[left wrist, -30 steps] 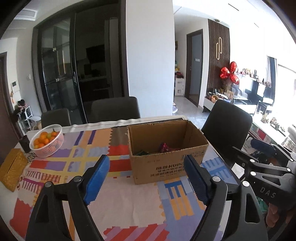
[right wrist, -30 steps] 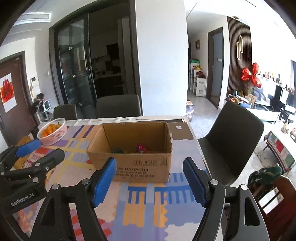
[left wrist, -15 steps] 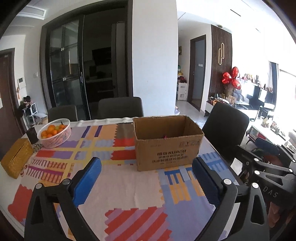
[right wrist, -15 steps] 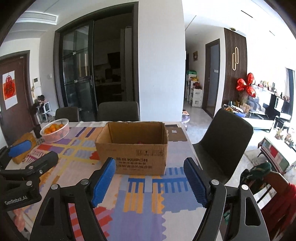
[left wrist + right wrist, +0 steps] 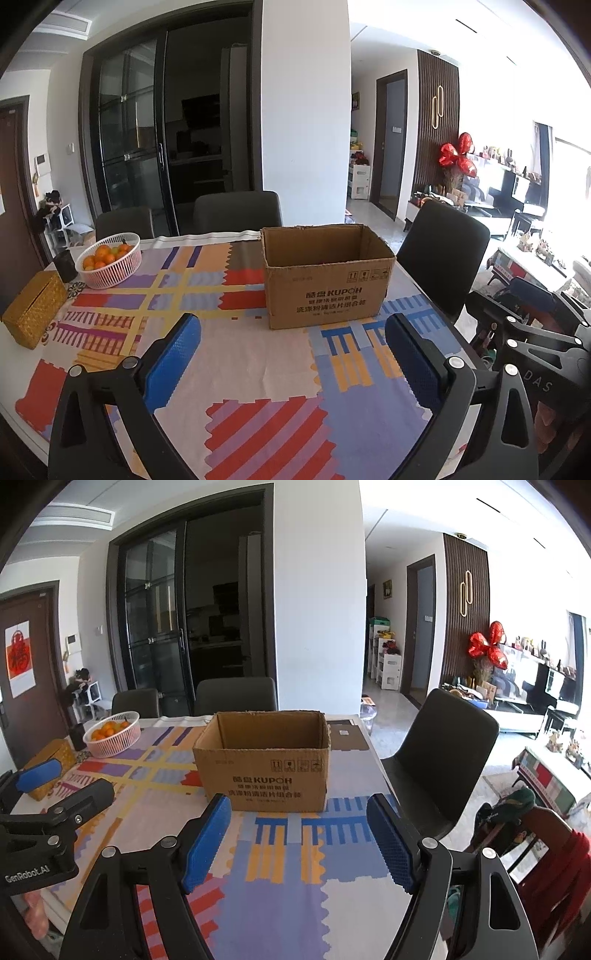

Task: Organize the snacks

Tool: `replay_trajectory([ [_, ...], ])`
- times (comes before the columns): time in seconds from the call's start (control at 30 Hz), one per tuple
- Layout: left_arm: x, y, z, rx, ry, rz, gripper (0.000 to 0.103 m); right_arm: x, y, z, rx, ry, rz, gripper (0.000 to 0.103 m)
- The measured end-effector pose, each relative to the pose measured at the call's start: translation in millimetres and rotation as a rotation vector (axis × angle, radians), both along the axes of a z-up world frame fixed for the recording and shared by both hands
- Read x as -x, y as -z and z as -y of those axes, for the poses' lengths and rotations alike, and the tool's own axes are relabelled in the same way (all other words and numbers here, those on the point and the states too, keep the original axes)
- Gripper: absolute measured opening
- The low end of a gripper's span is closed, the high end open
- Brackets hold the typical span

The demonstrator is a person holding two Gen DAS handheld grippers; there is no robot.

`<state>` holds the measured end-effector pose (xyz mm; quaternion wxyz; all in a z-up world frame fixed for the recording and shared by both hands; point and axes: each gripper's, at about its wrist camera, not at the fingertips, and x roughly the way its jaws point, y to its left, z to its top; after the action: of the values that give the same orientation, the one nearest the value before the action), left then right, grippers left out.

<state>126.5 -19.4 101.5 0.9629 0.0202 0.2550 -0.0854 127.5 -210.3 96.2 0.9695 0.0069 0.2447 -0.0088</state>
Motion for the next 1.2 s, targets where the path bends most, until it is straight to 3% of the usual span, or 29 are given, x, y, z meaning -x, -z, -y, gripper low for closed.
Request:
replay_trajectory([
  [1.2, 9.0, -5.5, 2.5, 0.02, 0.011, 0.01, 0.103, 11.6, -11.3, 3.9, -0.005, -0.001, 0.033, 0.077],
])
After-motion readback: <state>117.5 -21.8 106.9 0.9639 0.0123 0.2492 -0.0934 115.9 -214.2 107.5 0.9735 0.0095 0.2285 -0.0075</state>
